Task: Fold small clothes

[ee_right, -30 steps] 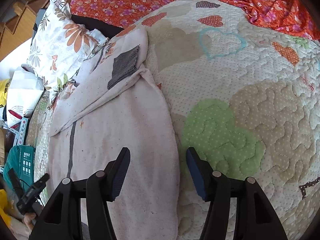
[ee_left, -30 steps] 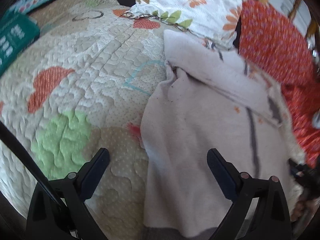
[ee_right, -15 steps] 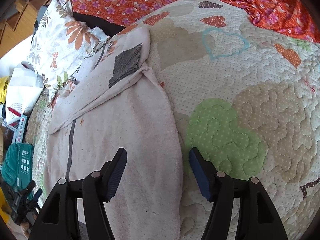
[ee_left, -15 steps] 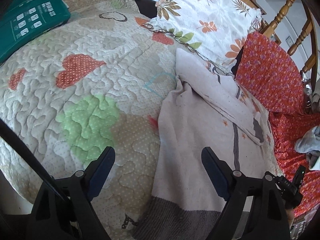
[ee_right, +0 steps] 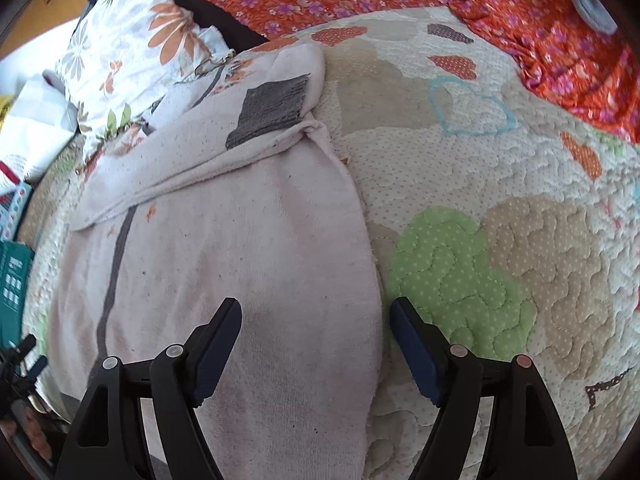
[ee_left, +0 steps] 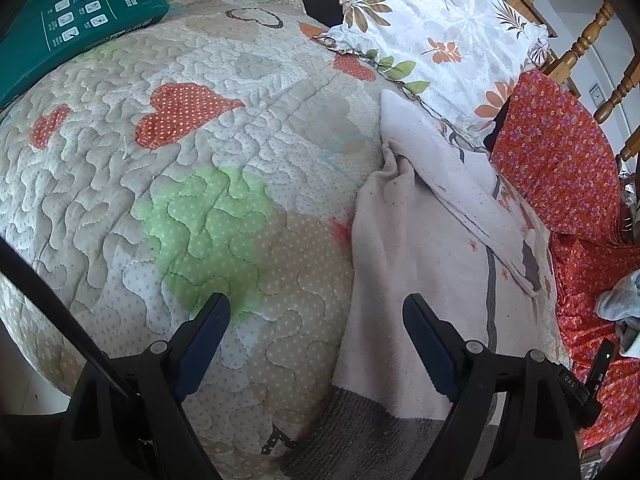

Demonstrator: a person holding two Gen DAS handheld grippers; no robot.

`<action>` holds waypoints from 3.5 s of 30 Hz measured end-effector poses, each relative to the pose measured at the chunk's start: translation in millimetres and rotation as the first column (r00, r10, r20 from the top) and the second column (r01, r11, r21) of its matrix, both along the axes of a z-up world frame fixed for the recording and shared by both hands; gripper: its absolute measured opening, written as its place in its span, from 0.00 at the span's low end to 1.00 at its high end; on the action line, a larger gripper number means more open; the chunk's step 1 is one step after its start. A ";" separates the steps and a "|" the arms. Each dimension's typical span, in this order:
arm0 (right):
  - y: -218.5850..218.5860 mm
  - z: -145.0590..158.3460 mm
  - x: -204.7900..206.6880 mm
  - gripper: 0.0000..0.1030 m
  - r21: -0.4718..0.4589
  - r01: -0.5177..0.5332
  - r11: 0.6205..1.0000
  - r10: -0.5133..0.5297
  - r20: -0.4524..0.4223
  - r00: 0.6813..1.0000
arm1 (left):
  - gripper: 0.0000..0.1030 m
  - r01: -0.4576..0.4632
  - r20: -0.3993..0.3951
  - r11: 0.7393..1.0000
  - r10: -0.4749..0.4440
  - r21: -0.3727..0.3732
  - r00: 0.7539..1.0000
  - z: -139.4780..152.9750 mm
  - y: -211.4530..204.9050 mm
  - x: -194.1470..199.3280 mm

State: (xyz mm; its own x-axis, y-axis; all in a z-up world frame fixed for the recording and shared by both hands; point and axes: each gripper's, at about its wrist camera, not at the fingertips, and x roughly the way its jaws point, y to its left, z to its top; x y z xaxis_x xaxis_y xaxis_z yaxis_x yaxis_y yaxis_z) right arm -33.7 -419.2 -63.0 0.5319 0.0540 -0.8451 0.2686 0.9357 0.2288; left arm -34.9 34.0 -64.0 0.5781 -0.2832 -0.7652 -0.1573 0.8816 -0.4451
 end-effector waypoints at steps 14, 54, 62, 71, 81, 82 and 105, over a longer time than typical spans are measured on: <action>17.4 -3.8 4.8 0.89 -0.102 -0.048 0.994 0.046 -0.024 0.999 | 0.85 -0.001 -0.005 1.000 0.001 0.003 1.000 -1.5 -2.3 1.2; 31.9 -8.3 7.0 0.95 -0.179 -0.081 0.980 0.076 -0.031 0.997 | 0.86 0.010 -0.010 0.999 -0.010 0.033 1.000 -5.7 -8.6 2.0; -12.8 14.2 -8.8 0.95 0.080 0.049 0.996 -0.054 0.063 0.997 | 0.86 -0.031 -0.005 0.993 0.031 -0.112 1.000 -2.8 11.2 2.3; -59.8 14.2 -38.2 0.69 0.251 0.129 0.959 -0.152 0.077 0.985 | 0.85 0.000 -0.015 0.975 -0.004 -0.224 1.000 -6.0 18.5 -1.2; -51.4 -5.8 -57.1 0.61 0.431 0.070 0.900 -0.104 0.056 0.993 | 0.85 0.204 -0.018 0.924 -0.221 -0.324 0.975 -16.2 -21.6 -9.7; -49.8 -10.7 -58.5 0.61 0.485 0.058 0.873 -0.093 0.049 0.994 | 0.85 0.212 -0.016 0.919 -0.230 -0.332 0.973 -16.1 -22.4 -10.9; 10.7 -33.0 -99.9 0.61 0.674 -0.100 0.732 0.046 0.097 0.994 | 0.67 0.305 -0.042 0.850 -0.356 -0.430 0.934 -32.1 -51.5 -47.2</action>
